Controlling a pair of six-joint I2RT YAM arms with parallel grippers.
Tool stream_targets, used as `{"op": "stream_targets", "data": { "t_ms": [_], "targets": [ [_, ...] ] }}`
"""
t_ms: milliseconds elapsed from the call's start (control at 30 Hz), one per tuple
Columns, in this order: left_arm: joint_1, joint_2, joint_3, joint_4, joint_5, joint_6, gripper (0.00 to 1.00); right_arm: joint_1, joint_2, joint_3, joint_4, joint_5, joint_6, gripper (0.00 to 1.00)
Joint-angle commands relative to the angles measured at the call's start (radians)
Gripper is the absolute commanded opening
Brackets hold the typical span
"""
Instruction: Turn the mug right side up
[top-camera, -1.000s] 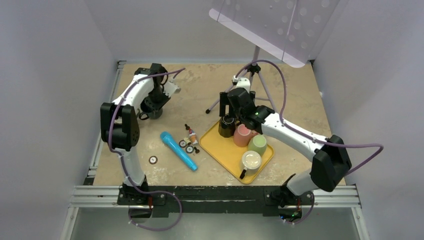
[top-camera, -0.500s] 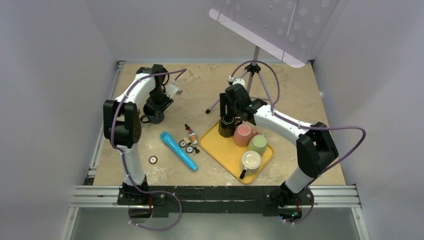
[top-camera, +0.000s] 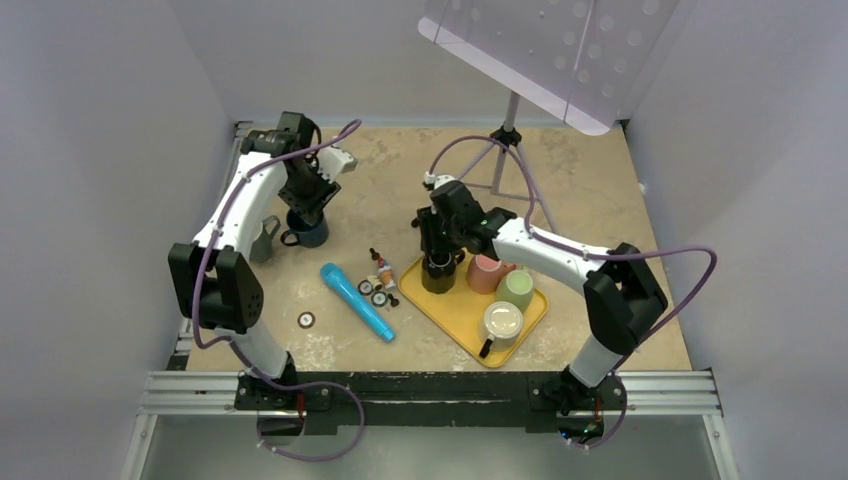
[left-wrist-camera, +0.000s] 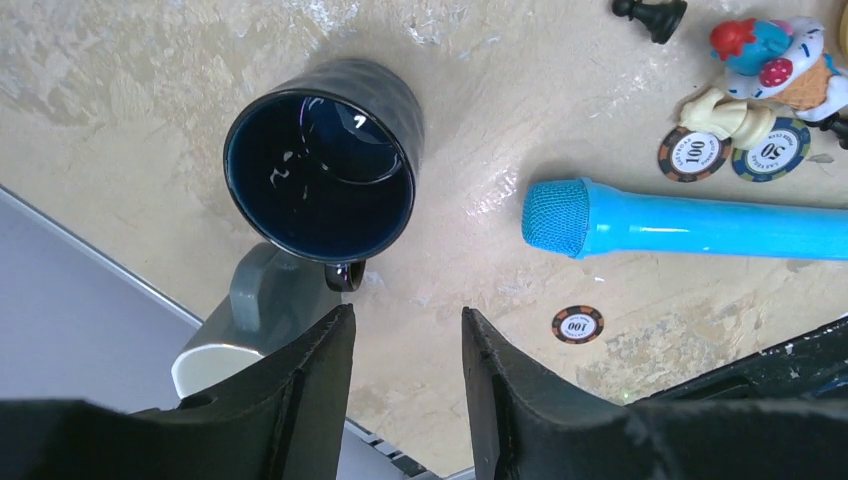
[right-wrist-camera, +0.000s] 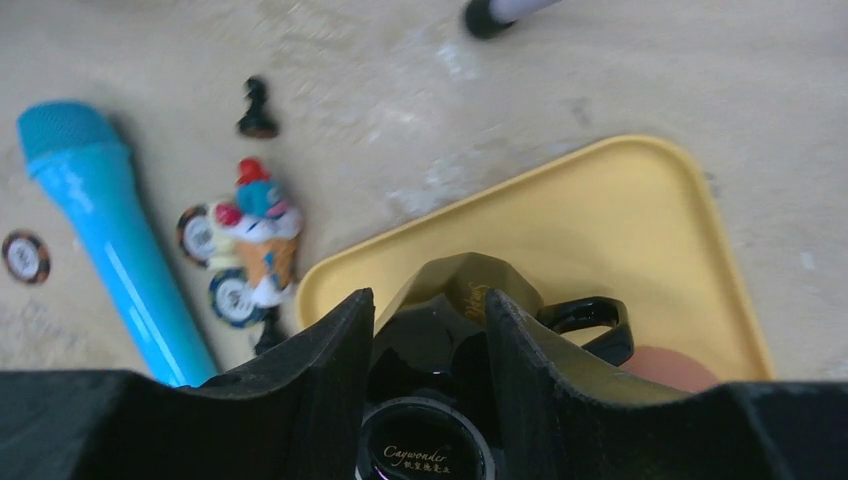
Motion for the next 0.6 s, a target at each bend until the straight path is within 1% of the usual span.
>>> {"op": "stream_targets", "data": {
  "t_ms": [0, 100, 167, 233, 267, 300, 367, 433, 467, 533, 567],
  "targets": [
    [-0.002, -0.059, -0.042, -0.009, 0.033, 0.027, 0.48, 0.093, -0.001, 0.040, -0.069, -0.089, -0.028, 0.50],
    [-0.002, -0.074, -0.057, -0.007, 0.043, 0.028, 0.48, 0.109, -0.014, 0.051, -0.097, -0.089, -0.038, 0.63],
    [-0.002, -0.080, -0.063, -0.007, 0.051, 0.028, 0.48, 0.105, -0.045, 0.050, -0.081, -0.095, -0.024, 0.73],
    [-0.002, -0.084, -0.070, -0.004, 0.053, 0.028, 0.48, 0.091, -0.078, 0.065, -0.083, -0.021, -0.003, 0.84],
    [-0.002, -0.087, -0.076, -0.001, 0.055, 0.026, 0.48, 0.083, -0.094, 0.072, -0.079, 0.017, 0.013, 0.95],
    [-0.002, -0.090, -0.082, 0.002, 0.058, 0.026, 0.48, 0.074, -0.116, 0.072, -0.067, 0.060, 0.029, 0.98],
    [-0.002, -0.097, -0.092, 0.006, 0.064, 0.027, 0.48, 0.060, -0.162, 0.044, 0.007, 0.122, 0.059, 0.98],
    [-0.002, -0.103, -0.104, 0.013, 0.070, 0.025, 0.48, 0.042, -0.211, -0.026, 0.110, 0.168, 0.118, 0.98],
    [-0.002, -0.109, -0.110, 0.016, 0.072, 0.025, 0.48, 0.033, -0.225, -0.057, 0.138, 0.197, 0.172, 0.98],
    [-0.002, -0.116, -0.120, 0.022, 0.077, 0.025, 0.48, 0.025, -0.239, -0.112, 0.179, 0.204, 0.222, 0.98],
    [-0.002, -0.120, -0.126, 0.024, 0.079, 0.025, 0.48, 0.023, -0.239, -0.117, 0.170, 0.215, 0.242, 0.94]
  ]
}}
